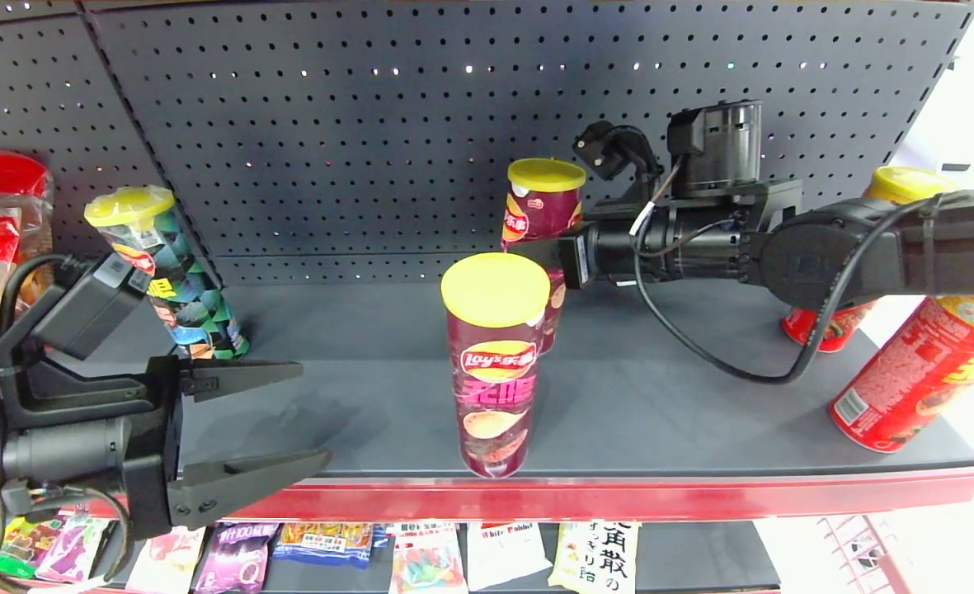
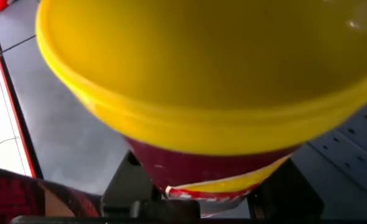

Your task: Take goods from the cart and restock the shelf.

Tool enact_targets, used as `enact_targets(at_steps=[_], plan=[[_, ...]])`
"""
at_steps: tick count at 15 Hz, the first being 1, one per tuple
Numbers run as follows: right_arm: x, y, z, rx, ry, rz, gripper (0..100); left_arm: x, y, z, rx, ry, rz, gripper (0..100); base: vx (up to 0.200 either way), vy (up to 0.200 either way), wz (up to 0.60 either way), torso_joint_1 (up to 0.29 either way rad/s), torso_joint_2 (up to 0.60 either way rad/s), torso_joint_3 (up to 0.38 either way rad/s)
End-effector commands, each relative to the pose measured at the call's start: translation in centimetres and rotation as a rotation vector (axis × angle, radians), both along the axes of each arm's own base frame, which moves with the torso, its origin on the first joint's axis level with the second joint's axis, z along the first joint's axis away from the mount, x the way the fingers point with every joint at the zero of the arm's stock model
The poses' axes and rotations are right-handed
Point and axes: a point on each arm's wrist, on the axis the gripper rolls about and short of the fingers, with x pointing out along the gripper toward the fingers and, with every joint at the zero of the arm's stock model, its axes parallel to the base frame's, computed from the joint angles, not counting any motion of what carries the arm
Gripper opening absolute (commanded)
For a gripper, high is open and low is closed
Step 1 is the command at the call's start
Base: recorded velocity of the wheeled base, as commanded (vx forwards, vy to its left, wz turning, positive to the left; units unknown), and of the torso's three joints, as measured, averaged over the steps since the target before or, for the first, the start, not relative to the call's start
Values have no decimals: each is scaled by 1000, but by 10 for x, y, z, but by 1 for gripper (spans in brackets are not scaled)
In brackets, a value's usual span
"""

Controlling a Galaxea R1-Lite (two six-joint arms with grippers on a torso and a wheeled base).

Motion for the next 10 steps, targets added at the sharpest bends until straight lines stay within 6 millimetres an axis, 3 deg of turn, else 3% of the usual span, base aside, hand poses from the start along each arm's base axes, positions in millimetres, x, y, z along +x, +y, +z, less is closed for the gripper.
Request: enact_targets(at_steps=[1,4,5,10], plan=[[6,4,-7,-6,10,1,0,0,0,0,0,0,0,100,0,0,0,0,0,0],[6,4,-7,-6,10,1,0,0,0,0,-1,1,-2,100,0,0,0,0,0,0],[6,4,-6,-6,10,1,100,0,0,-1,0,5,-2,100,0,0,0,0,0,0],[-11,-6,-2,-14,22,-8,100,1,0,-2,1,8,-2,100,0,0,0,0,0,0]])
